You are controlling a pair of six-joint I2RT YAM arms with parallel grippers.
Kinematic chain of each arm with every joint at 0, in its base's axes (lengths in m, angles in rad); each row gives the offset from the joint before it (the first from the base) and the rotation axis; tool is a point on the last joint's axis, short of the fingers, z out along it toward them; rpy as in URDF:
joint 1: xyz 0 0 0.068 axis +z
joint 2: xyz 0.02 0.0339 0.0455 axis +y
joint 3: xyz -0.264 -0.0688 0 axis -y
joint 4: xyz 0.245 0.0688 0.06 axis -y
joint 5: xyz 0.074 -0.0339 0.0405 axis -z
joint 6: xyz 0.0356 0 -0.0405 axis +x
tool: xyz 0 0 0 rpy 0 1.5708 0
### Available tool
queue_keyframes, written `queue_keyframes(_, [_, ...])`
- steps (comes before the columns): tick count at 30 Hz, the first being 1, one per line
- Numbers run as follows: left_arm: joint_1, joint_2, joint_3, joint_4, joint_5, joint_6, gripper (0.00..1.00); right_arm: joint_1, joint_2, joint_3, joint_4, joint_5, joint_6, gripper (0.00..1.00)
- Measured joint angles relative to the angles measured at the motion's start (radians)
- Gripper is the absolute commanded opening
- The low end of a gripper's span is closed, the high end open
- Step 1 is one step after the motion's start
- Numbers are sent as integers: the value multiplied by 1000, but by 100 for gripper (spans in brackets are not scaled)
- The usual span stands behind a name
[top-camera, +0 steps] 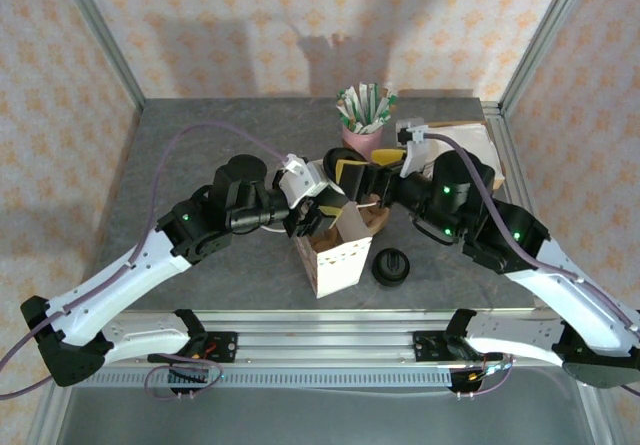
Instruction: Pack the takeout coffee
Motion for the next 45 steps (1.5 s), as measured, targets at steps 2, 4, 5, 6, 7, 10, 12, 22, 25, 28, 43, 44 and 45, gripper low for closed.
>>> queue_keyframes(2, [0, -5, 1, -5, -3, 42, 65, 0, -9, 12, -26, -3, 6, 95])
queue_keyframes(4, [0, -11, 7, -16, -5, 85, 65, 0, -11, 32, -53, -6, 13, 97])
queue_keyframes(5, [0, -13, 13, -25, -10, 109, 66, 0, -11, 45, -71, -10, 16, 98])
queue_keyframes(6, [0, -15, 21, -34, -18, 137, 66, 0, -11, 56, -87, -14, 19, 99])
queue_keyframes(7, [0, -17, 27, -43, -30, 159, 66, 0, -11, 68, -103, -21, 25, 99])
queue_keyframes(10, [0, -26, 37, -63, -68, 240, 67, 0, -3, 119, -172, -52, 40, 100])
queue_keyframes(12, [0, -31, 39, -75, -103, 296, 67, 0, 21, 192, -256, -63, 53, 98])
queue_keyframes(22, [0, -35, 59, -109, -169, 454, 67, 0, 130, 356, -536, -120, 82, 91])
queue_keyframes(25, [1, -35, 61, -116, -171, 476, 67, 0, 145, 331, -531, -156, 90, 88])
queue_keyframes(28, [1, -34, 62, -125, -170, 489, 67, 0, 142, 320, -516, -182, 97, 85])
queue_keyframes(43, [1, -31, 64, -126, -162, 509, 67, 1, 139, 284, -414, -248, 119, 84])
queue_keyframes(44, [1, -31, 64, -126, -161, 509, 67, 1, 139, 283, -414, -246, 119, 84])
queue_keyframes(45, [1, -31, 64, -126, -161, 509, 67, 1, 139, 283, -413, -246, 119, 84])
